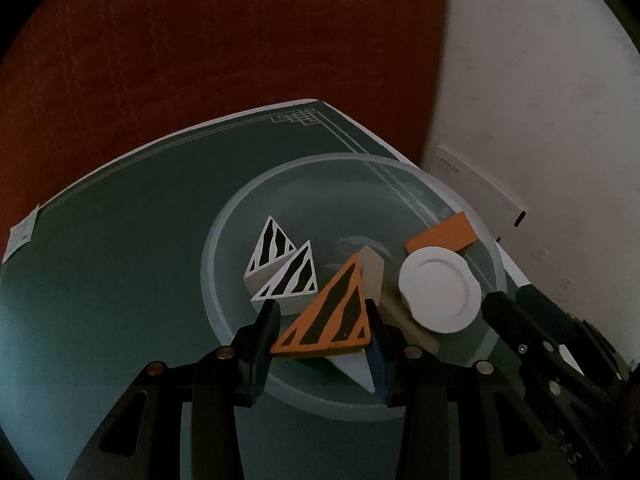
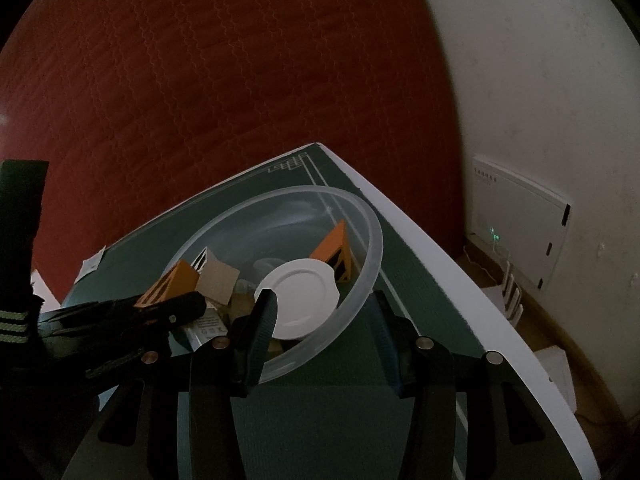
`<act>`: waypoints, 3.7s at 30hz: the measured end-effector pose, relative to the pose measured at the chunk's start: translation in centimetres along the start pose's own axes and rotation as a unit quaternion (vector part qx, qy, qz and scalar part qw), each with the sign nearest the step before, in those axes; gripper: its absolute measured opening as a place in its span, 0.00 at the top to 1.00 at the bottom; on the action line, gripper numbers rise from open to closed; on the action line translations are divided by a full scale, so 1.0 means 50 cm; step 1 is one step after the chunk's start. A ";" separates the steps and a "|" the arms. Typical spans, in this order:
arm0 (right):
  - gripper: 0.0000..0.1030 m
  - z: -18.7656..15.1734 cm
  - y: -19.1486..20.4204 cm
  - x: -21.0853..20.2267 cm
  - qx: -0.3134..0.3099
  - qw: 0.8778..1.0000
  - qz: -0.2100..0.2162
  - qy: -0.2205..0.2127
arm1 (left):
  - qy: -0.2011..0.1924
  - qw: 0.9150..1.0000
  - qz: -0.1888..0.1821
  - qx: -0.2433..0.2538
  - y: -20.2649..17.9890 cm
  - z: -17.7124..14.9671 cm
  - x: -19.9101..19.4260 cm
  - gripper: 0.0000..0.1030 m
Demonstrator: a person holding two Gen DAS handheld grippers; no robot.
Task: Organize rigid objects
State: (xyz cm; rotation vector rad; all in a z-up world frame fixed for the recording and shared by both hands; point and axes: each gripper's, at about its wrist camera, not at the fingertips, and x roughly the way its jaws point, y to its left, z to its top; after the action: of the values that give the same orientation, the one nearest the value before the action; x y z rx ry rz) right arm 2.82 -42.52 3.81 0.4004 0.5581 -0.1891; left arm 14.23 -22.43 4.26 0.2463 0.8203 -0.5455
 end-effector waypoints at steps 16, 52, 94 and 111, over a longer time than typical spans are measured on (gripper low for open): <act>0.52 0.000 0.001 -0.001 0.000 1.000 0.000 0.000 | -0.002 1.000 0.012 0.007 0.005 0.008 0.019 0.58; 0.52 0.000 0.003 -0.004 0.000 1.000 -0.001 -0.001 | -0.048 0.996 0.074 -0.005 0.070 -0.004 -0.028 0.12; 0.41 -0.003 0.013 -0.012 -0.006 1.000 -0.008 -0.017 | -0.034 0.995 0.094 0.015 0.047 0.003 0.018 0.06; 0.01 -0.029 -0.007 -0.028 -0.020 0.999 -0.001 0.025 | -0.051 0.994 0.092 -0.032 0.080 -0.070 -0.066 0.01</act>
State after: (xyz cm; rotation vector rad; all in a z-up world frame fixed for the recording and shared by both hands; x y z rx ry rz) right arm 0.88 -42.12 3.33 0.3666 0.6106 -0.1692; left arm 12.38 -16.44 4.41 0.2306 0.7060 -0.3560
